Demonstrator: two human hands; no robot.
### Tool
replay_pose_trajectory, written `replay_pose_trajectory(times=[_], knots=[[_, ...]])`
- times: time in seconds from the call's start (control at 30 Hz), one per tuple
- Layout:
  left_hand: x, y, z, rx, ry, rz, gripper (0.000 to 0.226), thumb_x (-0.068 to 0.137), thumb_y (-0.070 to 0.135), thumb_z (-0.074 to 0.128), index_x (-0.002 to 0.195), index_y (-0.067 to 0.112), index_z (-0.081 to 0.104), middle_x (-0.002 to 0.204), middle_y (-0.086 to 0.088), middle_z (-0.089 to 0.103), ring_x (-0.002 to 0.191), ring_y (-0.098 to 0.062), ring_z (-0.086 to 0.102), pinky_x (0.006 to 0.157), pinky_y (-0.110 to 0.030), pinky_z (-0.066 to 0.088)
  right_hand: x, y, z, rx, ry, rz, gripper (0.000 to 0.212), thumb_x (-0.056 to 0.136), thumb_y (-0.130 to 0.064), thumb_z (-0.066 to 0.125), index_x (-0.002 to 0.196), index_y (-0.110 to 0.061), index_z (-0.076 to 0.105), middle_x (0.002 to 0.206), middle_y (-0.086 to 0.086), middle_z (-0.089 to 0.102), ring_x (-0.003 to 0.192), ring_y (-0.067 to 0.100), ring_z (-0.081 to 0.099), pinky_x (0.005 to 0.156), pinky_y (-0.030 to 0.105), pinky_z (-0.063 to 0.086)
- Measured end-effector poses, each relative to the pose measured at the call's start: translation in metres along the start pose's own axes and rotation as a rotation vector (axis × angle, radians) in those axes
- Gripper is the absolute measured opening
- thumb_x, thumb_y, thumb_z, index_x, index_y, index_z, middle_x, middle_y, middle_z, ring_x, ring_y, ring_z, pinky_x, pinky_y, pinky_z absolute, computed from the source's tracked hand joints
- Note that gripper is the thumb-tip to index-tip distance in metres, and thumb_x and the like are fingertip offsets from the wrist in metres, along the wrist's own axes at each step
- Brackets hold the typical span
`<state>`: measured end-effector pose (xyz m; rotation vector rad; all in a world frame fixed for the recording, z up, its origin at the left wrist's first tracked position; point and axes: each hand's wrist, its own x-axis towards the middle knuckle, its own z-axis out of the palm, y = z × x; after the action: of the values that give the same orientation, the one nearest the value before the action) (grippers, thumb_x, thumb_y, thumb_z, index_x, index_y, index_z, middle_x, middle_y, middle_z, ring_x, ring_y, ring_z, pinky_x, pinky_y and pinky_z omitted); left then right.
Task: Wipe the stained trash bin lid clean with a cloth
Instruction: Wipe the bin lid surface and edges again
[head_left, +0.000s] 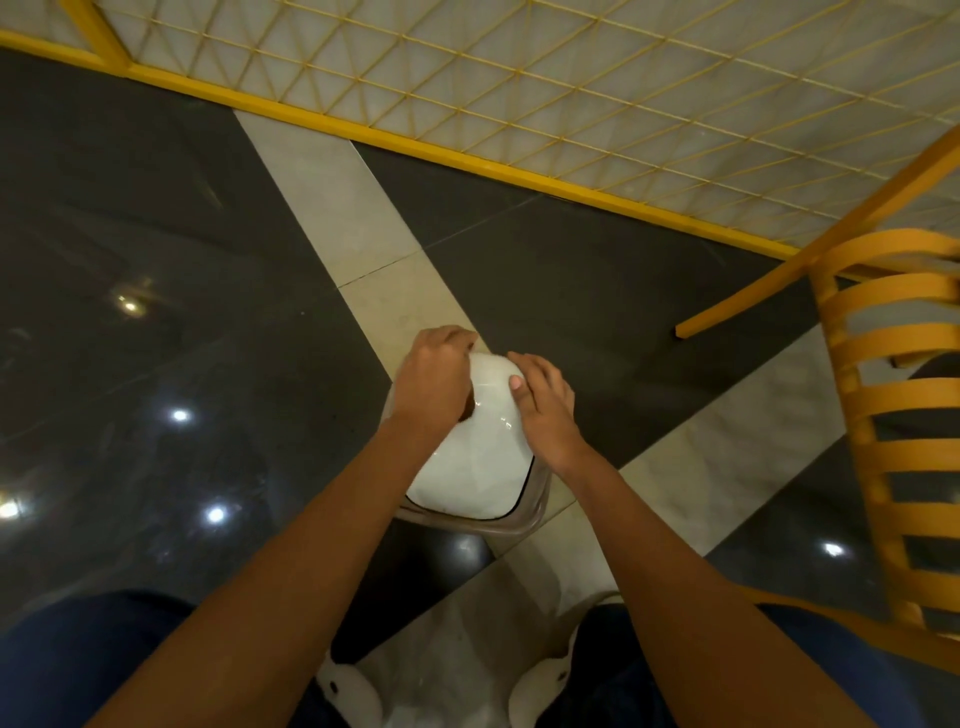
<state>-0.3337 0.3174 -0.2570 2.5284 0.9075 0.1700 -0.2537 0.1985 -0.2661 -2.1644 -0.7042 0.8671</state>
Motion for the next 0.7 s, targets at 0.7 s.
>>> replay_pose_trajectory(times=[0.7], knots=[[-0.007, 0.026, 0.012, 0.082, -0.118, 0.14, 0.053, 0.088, 0.029, 0.058, 0.135, 0.013, 0.041, 0.14, -0.007, 0.042, 0.129, -0.021, 0.036, 0.111, -0.032, 0.019, 0.001, -0.002, -0.001, 0.01, 0.017, 0.013, 0.042, 0.1, -0.034, 0.03, 0.14, -0.023, 0.034, 0.148, 0.0, 0.024, 0.138, 0.02, 0.013, 0.114, 0.038, 0.017]])
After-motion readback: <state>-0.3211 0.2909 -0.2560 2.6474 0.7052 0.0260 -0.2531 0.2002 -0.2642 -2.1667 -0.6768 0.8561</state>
